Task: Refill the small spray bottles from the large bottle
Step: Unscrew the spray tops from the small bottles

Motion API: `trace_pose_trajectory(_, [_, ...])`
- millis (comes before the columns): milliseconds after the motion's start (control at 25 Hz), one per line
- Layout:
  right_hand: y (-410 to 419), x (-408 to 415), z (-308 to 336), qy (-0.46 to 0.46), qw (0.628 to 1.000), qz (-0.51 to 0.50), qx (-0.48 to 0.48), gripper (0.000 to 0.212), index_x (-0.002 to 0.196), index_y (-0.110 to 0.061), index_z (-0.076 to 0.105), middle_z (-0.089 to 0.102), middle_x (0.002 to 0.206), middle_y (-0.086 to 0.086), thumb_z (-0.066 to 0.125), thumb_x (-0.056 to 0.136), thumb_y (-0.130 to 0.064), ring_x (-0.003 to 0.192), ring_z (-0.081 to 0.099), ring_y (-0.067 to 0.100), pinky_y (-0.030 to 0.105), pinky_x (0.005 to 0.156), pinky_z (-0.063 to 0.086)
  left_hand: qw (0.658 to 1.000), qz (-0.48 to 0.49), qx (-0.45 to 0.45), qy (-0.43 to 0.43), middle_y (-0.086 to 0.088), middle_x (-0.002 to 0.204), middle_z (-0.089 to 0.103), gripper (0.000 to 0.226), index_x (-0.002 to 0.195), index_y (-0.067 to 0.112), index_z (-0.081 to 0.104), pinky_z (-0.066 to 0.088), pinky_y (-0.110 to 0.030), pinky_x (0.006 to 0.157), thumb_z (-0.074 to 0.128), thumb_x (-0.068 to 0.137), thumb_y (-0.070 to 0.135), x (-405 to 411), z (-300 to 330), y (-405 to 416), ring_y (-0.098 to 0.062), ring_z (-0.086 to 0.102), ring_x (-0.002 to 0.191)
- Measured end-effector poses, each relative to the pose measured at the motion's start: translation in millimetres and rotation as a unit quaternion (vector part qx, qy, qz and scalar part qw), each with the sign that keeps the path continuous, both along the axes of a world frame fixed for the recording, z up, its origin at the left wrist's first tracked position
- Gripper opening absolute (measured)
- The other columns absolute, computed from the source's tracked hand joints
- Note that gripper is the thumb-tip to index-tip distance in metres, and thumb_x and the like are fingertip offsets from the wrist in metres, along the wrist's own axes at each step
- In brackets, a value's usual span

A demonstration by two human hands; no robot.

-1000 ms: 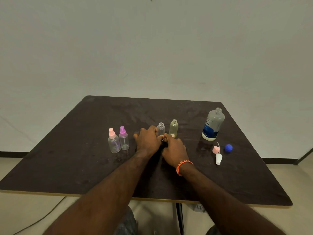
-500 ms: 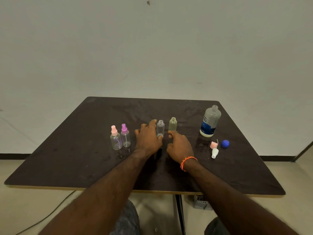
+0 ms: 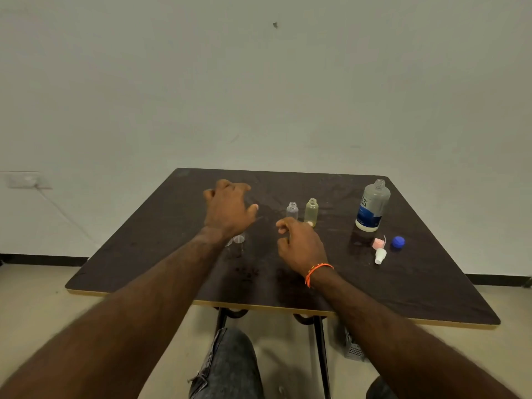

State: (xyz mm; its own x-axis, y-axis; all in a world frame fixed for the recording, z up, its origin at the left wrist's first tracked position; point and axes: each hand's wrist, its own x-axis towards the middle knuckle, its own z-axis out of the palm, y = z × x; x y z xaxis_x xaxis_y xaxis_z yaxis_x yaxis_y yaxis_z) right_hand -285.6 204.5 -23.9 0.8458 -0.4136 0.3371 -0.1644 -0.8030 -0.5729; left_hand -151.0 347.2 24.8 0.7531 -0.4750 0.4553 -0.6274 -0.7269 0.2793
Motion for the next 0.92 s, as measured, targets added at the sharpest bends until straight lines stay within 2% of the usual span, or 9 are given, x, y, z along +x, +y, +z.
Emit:
trace_pose_trajectory(120, [18.8,16.7,0.6,0.021,0.999,0.033,-0.001,0.038,0.119,-0.025,0.063,0.067,0.105,-0.012,0.057,0.083,-0.017,0.099,0.063,0.012,0.037,0.083,0.056,0.990,0.047,0.124,0.040,0.004,0.112,0.063,0.044,0.099,0.025,0.075,0.030,-0.046,0.090,0.061,0.087,0.065,21.3,6.6,14.3,-0.025,0.045,0.128])
trace_pose_trajectory(200, [26.1,29.7,1.0,0.032,0.999,0.043,0.001,0.040,0.123,-0.022,0.061,0.068,0.109,-0.009,0.058,0.083,-0.016,0.101,0.063,0.013,0.034,0.082,0.055,0.979,0.061,0.185,0.066,0.002,0.108,0.062,0.047,0.089,0.024,0.076,0.033,-0.049,0.093,0.059,0.088,0.068,29.0,5.6,15.3,-0.025,0.046,0.125])
trace_pose_trajectory(360, [34.5,48.0,1.2,0.051,0.997,0.051,0.006,0.042,0.124,-0.019,0.060,0.067,0.113,-0.004,0.058,0.082,-0.017,0.102,0.063,0.018,0.038,0.083,0.055,0.983,0.047,0.165,0.069,0.005,0.093,0.065,0.037,0.081,0.023,0.073,0.030,-0.048,0.094,0.062,0.094,0.057,36.8,-3.8,12.5,-0.022,0.049,0.119])
trace_pose_trajectory(520, [34.2,50.6,-0.8,0.054,0.998,0.040,0.008,0.039,0.121,-0.021,0.056,0.066,0.113,-0.001,0.062,0.082,-0.026,0.101,0.064,0.022,0.043,0.081,0.056,0.990,-0.013,0.134,0.049,0.010,0.082,0.064,0.041,0.072,0.022,0.071,0.026,-0.044,0.088,0.066,0.090,0.059,35.8,-5.3,4.6,-0.017,0.048,0.118])
trace_pose_trajectory(600, [30.4,45.0,-0.3,0.053,0.998,0.027,0.017,0.041,0.122,-0.021,0.054,0.067,0.112,0.000,0.065,0.084,-0.033,0.099,0.065,0.022,0.044,0.081,0.056,0.991,-0.048,0.115,0.048,0.012,0.090,0.067,0.040,0.076,0.023,0.074,0.029,-0.045,0.091,0.067,0.090,0.060,28.5,-3.0,-2.8,-0.018,0.049,0.122])
trace_pose_trajectory(720, [16.2,27.2,-0.5,0.047,0.998,0.006,0.032,0.038,0.118,-0.023,0.055,0.068,0.104,-0.002,0.068,0.086,-0.039,0.094,0.066,0.020,0.041,0.079,0.056,0.987,-0.102,0.098,0.070,0.013,0.134,0.066,0.037,0.099,0.027,0.083,0.026,-0.047,0.104,0.071,0.090,0.061,9.9,-0.1,-13.9,-0.018,0.039,0.141])
trace_pose_trajectory(760, [9.7,18.8,-1.1,0.044,0.998,0.000,0.038,0.036,0.115,-0.024,0.056,0.068,0.101,-0.004,0.069,0.085,-0.041,0.093,0.066,0.019,0.041,0.079,0.056,0.986,-0.122,0.089,0.077,0.012,0.141,0.063,0.036,0.103,0.028,0.083,0.025,-0.047,0.106,0.072,0.090,0.060,3.2,-0.9,-17.2,-0.017,0.037,0.144])
trace_pose_trajectory(840, [-4.1,-1.6,-1.6,0.034,0.998,-0.015,0.047,0.032,0.112,-0.026,0.059,0.068,0.099,-0.007,0.071,0.085,-0.039,0.092,0.066,0.015,0.039,0.080,0.056,0.981,-0.164,0.063,0.083,0.010,0.143,0.063,0.035,0.107,0.030,0.082,0.024,-0.046,0.107,0.072,0.091,0.059,-12.1,-4.6,-24.6,-0.016,0.038,0.143])
trace_pose_trajectory(920, [-18.5,-24.1,-1.6,0.030,0.998,-0.031,0.054,0.031,0.112,-0.026,0.061,0.067,0.101,-0.008,0.073,0.085,-0.037,0.092,0.064,0.011,0.033,0.081,0.054,0.972,-0.210,0.033,0.097,0.008,0.135,0.068,0.033,0.110,0.029,0.079,0.023,-0.045,0.107,0.070,0.093,0.056,-27.4,-11.6,-33.7,-0.016,0.047,0.136])
